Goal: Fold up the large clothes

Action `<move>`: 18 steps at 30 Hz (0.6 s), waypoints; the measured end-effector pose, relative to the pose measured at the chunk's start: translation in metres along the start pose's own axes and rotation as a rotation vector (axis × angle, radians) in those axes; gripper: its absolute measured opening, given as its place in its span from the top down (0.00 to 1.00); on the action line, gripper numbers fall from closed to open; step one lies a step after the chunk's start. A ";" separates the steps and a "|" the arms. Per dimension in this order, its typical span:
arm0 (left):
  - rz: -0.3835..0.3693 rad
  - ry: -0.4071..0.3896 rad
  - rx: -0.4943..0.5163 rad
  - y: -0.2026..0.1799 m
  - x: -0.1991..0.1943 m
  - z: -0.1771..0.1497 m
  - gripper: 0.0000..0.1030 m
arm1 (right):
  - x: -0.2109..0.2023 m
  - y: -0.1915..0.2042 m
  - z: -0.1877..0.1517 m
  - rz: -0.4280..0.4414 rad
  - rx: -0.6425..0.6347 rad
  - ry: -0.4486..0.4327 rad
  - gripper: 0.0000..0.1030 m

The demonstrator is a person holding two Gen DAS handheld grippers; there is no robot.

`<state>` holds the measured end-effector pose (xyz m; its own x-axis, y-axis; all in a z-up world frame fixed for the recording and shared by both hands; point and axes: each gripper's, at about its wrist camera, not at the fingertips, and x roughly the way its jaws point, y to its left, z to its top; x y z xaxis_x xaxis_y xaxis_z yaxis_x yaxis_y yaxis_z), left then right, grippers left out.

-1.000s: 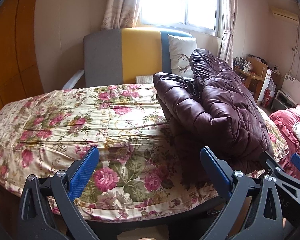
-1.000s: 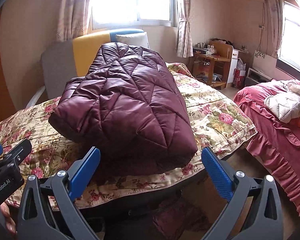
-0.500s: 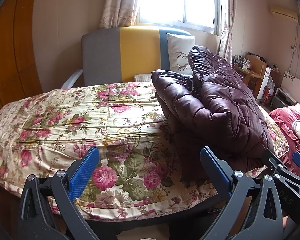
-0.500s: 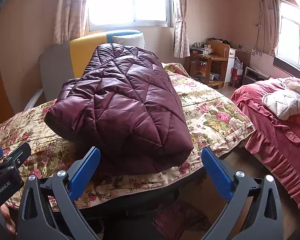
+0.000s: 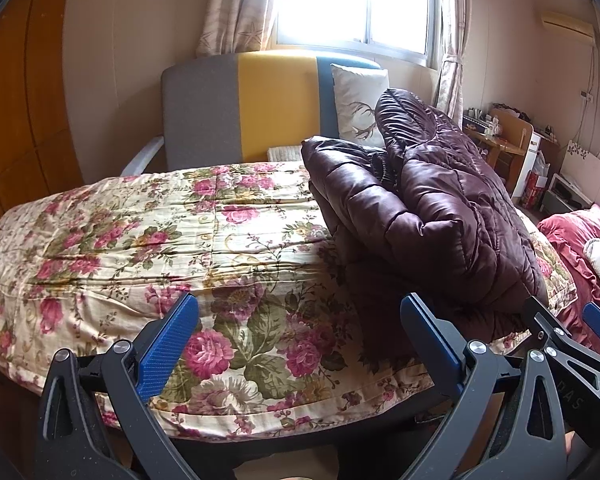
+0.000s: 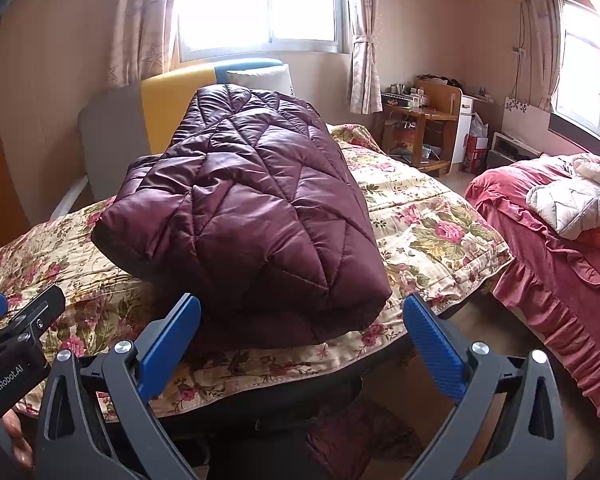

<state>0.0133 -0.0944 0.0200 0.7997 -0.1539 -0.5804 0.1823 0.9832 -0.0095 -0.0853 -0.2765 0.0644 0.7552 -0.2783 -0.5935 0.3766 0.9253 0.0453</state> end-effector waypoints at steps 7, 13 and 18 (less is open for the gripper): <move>0.001 -0.006 0.001 0.001 -0.003 0.000 0.03 | -0.002 0.002 0.000 0.004 -0.008 -0.012 0.02; 0.005 -0.014 0.008 0.001 -0.006 -0.001 0.03 | -0.003 0.003 0.000 0.006 -0.010 -0.015 0.02; 0.003 -0.014 0.003 0.001 -0.007 -0.001 0.03 | -0.004 0.005 -0.001 0.011 -0.018 -0.020 0.02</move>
<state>0.0074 -0.0918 0.0236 0.8082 -0.1523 -0.5688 0.1816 0.9834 -0.0053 -0.0868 -0.2704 0.0660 0.7695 -0.2734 -0.5772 0.3592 0.9325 0.0373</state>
